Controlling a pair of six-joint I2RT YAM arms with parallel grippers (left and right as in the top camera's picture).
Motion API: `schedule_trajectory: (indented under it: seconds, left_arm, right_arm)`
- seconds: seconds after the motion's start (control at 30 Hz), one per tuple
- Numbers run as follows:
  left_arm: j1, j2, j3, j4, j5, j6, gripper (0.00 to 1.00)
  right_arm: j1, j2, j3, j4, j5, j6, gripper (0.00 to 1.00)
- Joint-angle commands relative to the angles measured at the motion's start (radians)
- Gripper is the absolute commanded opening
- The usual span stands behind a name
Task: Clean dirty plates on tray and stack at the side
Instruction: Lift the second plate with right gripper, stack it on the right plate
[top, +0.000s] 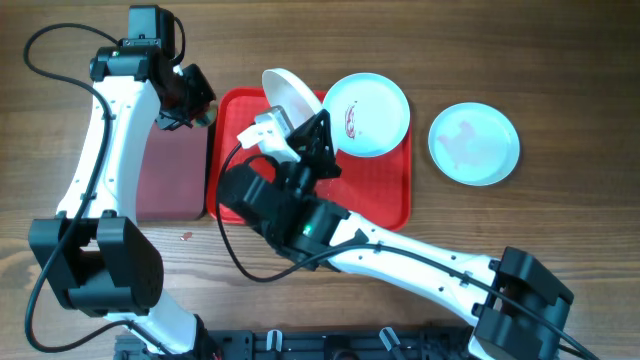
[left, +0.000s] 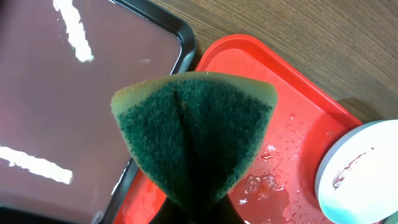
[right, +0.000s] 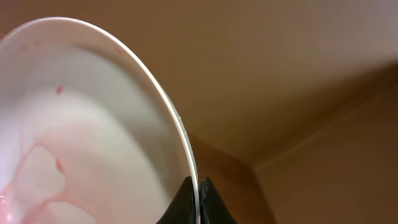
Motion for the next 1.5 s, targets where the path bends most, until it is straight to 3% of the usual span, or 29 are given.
schedule_trajectory:
  seconds: [0.0,0.33,0.43,0.5,0.67,0.8,1.0,1.27,1.47]
  left_arm:
    - [-0.003,0.006,-0.002,0.000,0.016,0.023,0.04]
    - [-0.003,0.006,-0.002,0.000,0.015,0.023,0.04]
    - [-0.003,0.006,-0.002,0.000,0.015,0.023,0.04]
    - [-0.003,0.006,-0.002,0.000,0.015,0.023,0.04]
    - [-0.003,0.006,-0.002,-0.005,0.015,0.023,0.04]
    - [-0.003,0.006,-0.002,-0.015,0.015,0.023,0.04]
    - [-0.003,0.006,-0.002,-0.023,0.014,0.024,0.04]
    - [-0.003,0.006,-0.002,-0.023,0.015,0.023,0.04]
    - [-0.003,0.006,-0.002,-0.023,0.015,0.024,0.04]
  right_arm:
    - [0.011,-0.023,0.023,0.010,0.063,-0.066,0.04]
    - [0.011,-0.023,0.008,-0.029,-0.021,-0.004,0.04]
    - [0.011,-0.023,-0.004,-0.190,-0.230,0.092,0.04]
    - [0.010,-0.023,-0.004,-0.340,-0.457,0.235,0.04]
    - [-0.040,-0.075,0.002,-0.383,-0.716,0.452,0.04]
    - [-0.214,-0.189,0.002,-0.428,-1.015,0.550,0.04]
    - [-0.658,-0.267,0.002,-0.551,-1.470,0.592,0.04]
    - [-1.123,-0.264,-0.035,-0.633,-1.534,0.585,0.04]
    - [-1.343,-0.256,-0.170,-0.568,-1.519,0.588,0.04]
